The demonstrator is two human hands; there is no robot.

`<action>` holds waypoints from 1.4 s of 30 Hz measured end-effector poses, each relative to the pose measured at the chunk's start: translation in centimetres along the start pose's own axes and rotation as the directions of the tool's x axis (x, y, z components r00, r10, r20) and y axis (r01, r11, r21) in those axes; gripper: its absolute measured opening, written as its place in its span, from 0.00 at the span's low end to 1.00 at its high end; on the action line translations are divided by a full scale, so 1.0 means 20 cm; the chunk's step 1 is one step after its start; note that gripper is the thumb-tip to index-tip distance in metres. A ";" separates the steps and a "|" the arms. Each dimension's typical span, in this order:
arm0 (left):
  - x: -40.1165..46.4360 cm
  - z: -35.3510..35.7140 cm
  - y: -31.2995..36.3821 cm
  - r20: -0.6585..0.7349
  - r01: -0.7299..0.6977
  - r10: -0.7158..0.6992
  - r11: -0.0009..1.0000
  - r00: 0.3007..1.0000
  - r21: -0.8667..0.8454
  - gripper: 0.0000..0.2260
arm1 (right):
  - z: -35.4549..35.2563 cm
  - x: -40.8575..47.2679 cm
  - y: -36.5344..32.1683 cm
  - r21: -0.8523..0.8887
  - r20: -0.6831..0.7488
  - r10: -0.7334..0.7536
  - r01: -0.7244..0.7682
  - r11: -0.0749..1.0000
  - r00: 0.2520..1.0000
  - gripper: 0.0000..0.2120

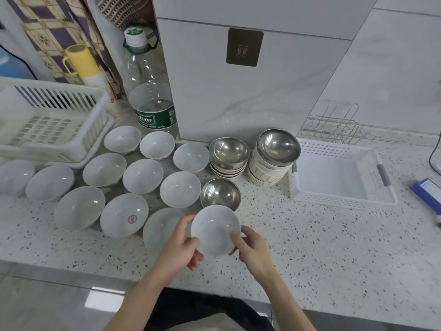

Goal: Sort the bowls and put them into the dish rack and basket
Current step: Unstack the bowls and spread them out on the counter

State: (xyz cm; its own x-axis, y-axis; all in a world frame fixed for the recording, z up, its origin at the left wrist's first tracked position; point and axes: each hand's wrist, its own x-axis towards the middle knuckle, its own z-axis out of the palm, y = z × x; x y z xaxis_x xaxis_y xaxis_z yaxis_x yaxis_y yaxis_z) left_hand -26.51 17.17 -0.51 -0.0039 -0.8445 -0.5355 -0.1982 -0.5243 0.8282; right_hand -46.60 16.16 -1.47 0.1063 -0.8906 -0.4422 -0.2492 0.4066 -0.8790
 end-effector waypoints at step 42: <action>0.01 0.01 0.05 0.015 0.009 -0.027 0.729 1.000 0.684 0.54 | -0.03 0.08 0.06 -0.193 -0.069 0.125 -0.136 0.972 0.990 0.15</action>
State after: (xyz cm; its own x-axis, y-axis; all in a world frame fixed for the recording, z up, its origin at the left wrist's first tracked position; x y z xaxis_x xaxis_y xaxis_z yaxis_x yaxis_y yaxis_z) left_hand -26.88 16.57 0.15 -0.0133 -0.8283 -0.5601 -0.8152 -0.3154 0.4858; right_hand -47.38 15.01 -3.18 0.0078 -0.8446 -0.5354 -0.4422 0.4773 -0.7594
